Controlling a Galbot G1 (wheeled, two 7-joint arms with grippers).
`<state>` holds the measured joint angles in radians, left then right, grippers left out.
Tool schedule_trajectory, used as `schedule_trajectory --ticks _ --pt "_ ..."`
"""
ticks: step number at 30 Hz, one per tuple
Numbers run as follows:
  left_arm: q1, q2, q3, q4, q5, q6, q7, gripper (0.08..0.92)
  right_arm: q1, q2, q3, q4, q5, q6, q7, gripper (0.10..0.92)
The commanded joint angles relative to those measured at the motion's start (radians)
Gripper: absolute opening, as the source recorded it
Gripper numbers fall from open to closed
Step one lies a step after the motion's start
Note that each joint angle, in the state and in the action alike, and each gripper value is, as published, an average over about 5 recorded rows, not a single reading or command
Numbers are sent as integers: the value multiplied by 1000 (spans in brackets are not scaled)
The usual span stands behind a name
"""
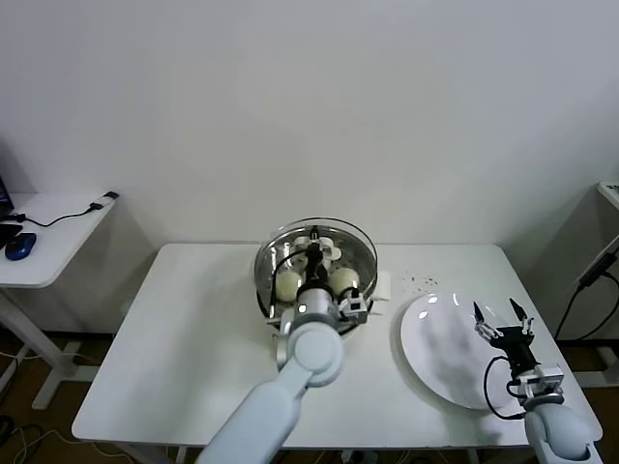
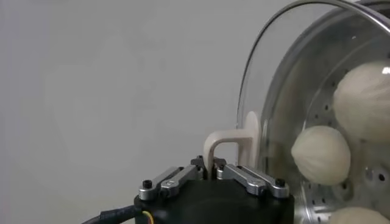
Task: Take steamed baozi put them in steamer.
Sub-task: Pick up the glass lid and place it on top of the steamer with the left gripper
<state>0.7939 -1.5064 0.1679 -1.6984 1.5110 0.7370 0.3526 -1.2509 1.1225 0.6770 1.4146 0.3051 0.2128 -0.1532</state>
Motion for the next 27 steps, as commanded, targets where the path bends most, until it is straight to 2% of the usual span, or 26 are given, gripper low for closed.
schedule_trajectory --ticks 1,27 --pt "-19 -50 20 84 33 45 -11 151 5 4 3 -4 -3 1 -1 823" --pt "4 -38 -8 112 50 42 -17 151 7 17 12 -7 -7 5 -6 823"
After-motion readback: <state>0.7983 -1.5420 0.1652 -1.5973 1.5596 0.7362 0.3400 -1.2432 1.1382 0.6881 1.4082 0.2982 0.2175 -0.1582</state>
